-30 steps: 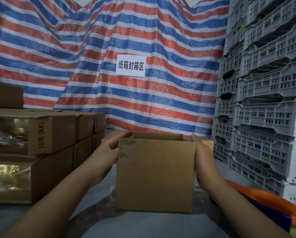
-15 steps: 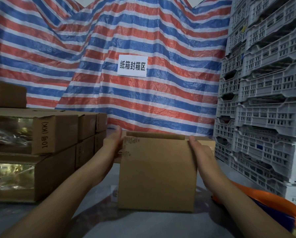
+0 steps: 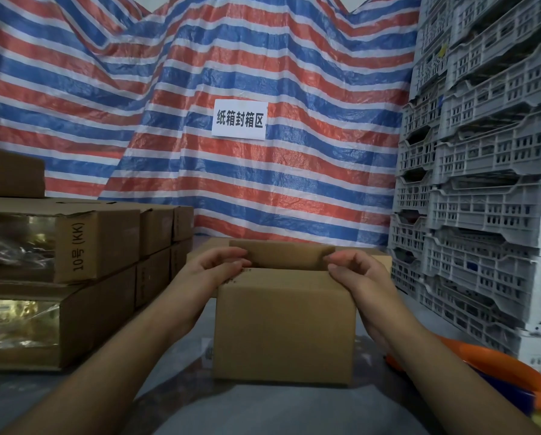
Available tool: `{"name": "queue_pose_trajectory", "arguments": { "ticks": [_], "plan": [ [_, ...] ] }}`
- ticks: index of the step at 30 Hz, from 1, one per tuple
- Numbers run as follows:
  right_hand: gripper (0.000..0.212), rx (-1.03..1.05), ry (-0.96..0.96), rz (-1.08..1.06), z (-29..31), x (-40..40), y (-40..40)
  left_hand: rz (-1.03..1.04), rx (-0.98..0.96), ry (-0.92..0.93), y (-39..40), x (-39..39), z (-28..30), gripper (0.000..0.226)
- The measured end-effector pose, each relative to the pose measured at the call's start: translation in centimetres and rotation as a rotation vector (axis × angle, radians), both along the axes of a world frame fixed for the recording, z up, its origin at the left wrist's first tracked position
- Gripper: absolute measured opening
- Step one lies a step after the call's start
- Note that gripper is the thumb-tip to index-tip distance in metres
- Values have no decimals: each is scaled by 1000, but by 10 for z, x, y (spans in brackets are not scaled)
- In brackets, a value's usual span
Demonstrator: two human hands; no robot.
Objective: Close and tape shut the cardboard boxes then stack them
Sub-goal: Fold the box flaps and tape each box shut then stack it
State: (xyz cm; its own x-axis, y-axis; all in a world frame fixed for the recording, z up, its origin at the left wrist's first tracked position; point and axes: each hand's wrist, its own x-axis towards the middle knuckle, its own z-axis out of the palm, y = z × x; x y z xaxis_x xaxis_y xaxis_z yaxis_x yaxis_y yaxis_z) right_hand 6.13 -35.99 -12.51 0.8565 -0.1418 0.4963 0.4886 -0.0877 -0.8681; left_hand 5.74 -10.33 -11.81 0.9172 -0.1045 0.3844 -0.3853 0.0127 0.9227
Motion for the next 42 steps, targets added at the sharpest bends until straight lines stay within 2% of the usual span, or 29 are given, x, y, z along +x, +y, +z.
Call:
{"name": "queue_pose_trajectory", "arguments": {
  "ticks": [3, 6, 8, 10, 12, 17, 20, 24, 35, 39, 42],
  "plan": [
    [29, 74, 38, 5, -2, 4, 1, 68, -61, -11, -4, 0, 1, 32],
    [49, 118, 128, 91, -1, 5, 1, 56, -102, 4, -5, 1, 1, 61],
    [61, 152, 211, 205, -1, 5, -1, -33, -111, 33, -4, 1, 1, 54],
    [56, 159, 266, 351, 0, 3, -3, -116, -66, 44, -4, -2, 1, 40],
    [51, 143, 290, 431, 2, -1, -4, -99, -56, 55, -4, -2, 1, 38],
    [53, 206, 258, 359, 3, -4, -3, -12, -13, 75, -1, 2, -3, 20],
    [41, 172, 216, 331, 4, -4, -1, 17, 22, 88, 1, 6, -5, 11],
    [28, 99, 236, 285, 4, -8, 1, 34, 95, 83, 4, 10, -5, 10],
    [24, -24, 225, 145, 4, -2, 0, 7, 102, 119, 6, 7, -3, 18],
    [23, -9, 218, 145, 1, 2, -1, 120, 270, 49, 5, 4, 9, 14],
    [21, -5, 223, 134, -2, 5, -1, 327, 468, -152, -10, -7, 25, 20]
  ]
}}
